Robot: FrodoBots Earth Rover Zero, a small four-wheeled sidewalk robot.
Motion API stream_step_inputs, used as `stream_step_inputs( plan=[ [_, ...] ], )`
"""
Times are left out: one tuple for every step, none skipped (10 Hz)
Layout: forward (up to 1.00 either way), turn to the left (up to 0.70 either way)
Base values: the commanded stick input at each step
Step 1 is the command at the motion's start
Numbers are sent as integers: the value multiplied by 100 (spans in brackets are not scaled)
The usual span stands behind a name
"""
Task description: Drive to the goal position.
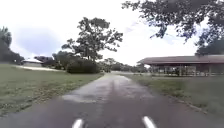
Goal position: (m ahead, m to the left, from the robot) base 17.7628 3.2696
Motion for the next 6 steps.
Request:
stream_step_inputs(
  plan=[
    [70, 0],
    [70, 0],
    [70, 0],
    [70, 0],
    [70, 0],
    [70, 0]
  ],
)
